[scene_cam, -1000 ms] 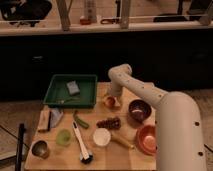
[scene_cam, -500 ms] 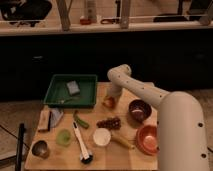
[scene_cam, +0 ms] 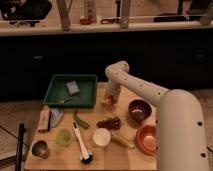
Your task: Place apple in plastic cup
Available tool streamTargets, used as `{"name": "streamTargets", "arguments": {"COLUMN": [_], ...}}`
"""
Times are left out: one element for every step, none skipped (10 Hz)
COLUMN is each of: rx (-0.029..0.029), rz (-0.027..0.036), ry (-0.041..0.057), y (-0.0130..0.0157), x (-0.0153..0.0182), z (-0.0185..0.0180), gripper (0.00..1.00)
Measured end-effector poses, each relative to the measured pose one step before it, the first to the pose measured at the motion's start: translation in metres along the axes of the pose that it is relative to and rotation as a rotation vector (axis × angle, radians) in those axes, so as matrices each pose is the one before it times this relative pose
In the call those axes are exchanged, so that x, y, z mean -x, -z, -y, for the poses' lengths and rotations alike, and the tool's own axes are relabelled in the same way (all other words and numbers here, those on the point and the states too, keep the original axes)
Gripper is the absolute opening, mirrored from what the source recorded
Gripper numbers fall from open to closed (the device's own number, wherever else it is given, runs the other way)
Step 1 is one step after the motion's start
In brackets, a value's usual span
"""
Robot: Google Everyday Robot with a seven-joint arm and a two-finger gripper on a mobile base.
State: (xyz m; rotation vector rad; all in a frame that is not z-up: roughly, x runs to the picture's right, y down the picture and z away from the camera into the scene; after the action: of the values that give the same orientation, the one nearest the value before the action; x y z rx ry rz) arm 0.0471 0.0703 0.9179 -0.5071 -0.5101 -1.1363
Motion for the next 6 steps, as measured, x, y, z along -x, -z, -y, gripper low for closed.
{"name": "streamTargets", "arguments": {"rx": [0.00058,0.0001,-0.00247,-0.00812,-0.00556,-0.01054], "rz": [0.00108,0.00092,0.00242,0.0008,0.00092,-0.00166], "ry": [0.00299,0.0031,0.00582,0.00633,0.00532,0.01151], "y": [0.00323,0.00248,0.00346,0.00471,0.0032,0.0073], "x": [-0.00015,0.00019,0.00076,0.00034,0.00068,0.00124], "z": [0.00211,0.0022,0.00247,0.0019,0.00095,0.00421], "gripper": [0.0,0.0,0.0,0.0,0.0,0.0]}}
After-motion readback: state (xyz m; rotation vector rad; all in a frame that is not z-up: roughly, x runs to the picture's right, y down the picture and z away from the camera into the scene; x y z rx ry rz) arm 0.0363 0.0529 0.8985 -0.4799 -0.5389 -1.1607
